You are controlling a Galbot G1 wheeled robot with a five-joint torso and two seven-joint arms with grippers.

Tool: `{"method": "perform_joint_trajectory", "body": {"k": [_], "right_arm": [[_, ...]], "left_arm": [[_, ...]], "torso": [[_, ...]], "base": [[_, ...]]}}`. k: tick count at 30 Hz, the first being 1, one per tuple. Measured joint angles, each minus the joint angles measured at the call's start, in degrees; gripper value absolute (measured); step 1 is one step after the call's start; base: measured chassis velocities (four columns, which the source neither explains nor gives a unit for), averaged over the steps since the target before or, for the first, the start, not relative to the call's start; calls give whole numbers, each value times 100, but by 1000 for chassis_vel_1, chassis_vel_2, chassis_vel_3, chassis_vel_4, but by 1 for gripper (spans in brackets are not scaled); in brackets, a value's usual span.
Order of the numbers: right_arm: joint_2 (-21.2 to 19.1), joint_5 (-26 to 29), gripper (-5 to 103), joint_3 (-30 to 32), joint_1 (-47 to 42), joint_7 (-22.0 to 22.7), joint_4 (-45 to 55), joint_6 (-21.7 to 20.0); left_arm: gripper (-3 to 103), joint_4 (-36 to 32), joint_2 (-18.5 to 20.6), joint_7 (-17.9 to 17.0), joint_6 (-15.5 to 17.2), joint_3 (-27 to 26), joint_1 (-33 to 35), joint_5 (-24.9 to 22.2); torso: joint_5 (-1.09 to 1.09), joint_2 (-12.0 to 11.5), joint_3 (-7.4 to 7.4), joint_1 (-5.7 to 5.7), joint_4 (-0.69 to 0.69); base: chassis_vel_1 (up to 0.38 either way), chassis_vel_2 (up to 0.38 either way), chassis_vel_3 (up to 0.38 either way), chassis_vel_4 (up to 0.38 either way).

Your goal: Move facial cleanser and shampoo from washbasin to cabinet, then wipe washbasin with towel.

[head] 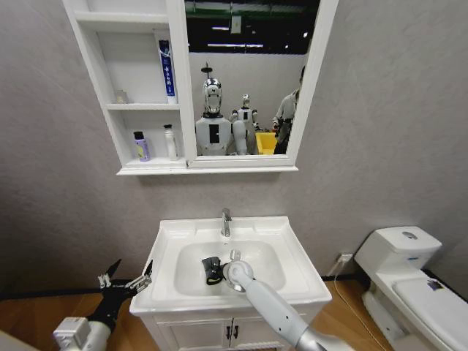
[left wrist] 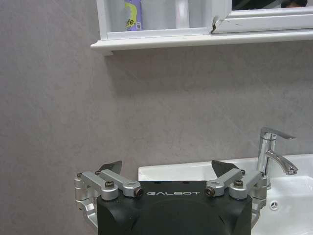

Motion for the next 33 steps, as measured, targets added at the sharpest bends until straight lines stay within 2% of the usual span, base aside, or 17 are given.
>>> {"method": "perform_joint_trajectory", "body": {"k": [1,7,9,10,12,13,14,16,17,19,22,25,27,28,30,31,33], "right_arm": [[-159,-44,1,121,-112,4,92,4],[-778,-387,1,523,-477,-136,369,93],[-855,-362,1,526,-511,-141,426,97],[-879,-96,1,436,-508,-90,473,102],[-813,67,1,356,-484,-59,475,106],[-554,180,1,174,-389,-68,378,139],[-554,180,1,174,-389,-68,378,139],[-130,219,1,-85,-138,-149,117,260],[-130,219,1,-85,-138,-149,117,260],[208,265,1,-197,118,-173,-127,339],[302,309,1,-179,188,-148,-137,364],[187,287,1,37,99,-56,291,391],[-37,186,1,707,-435,226,1117,316],[-37,186,1,707,-435,226,1117,316],[-259,-186,1,1299,-1039,343,1895,195],[-259,-186,1,1299,-1039,343,1895,195],[-552,-848,1,1758,-1628,241,2587,127]], "left_arm": [[100,0,0,0,0,0,0,0],[100,0,0,0,0,0,0,0],[100,0,0,0,0,0,0,0],[100,0,0,0,0,0,0,0],[100,0,0,0,0,0,0,0],[100,0,0,0,0,1,0,0],[100,0,0,0,0,1,0,0],[100,0,0,0,0,1,0,0],[100,0,0,0,0,1,0,0],[100,0,0,0,0,0,0,0],[100,0,0,0,0,0,0,0],[100,0,0,0,0,0,0,0],[100,0,0,0,0,0,0,0],[100,0,0,0,0,0,0,0],[100,0,0,0,0,0,0,0],[100,0,0,0,0,0,0,0],[100,0,0,0,0,0,0,0]], "torso": [[0,0,0,0,-4],[0,1,-1,-1,0],[-1,1,-1,-1,0],[-5,1,-1,0,-3],[-5,1,-1,-1,-5],[1,1,0,0,-2],[1,1,0,0,-2],[1,0,1,0,3],[1,0,1,0,3],[0,0,1,0,5],[0,0,1,0,5],[0,-1,1,0,5],[-1,0,0,0,-3],[-1,0,0,0,-3],[0,0,0,0,-3],[0,0,0,0,-3],[0,0,-1,-1,-1]], "base": [[0,0,0,0],[0,0,0,0],[0,0,0,0],[0,0,0,0],[0,0,0,0],[0,0,0,0],[0,0,0,0],[0,0,0,0],[0,0,0,0],[0,0,0,0],[0,0,0,0],[0,0,0,0],[0,0,0,0],[0,0,0,0],[0,0,0,0],[0,0,0,0],[0,0,0,0]]}}
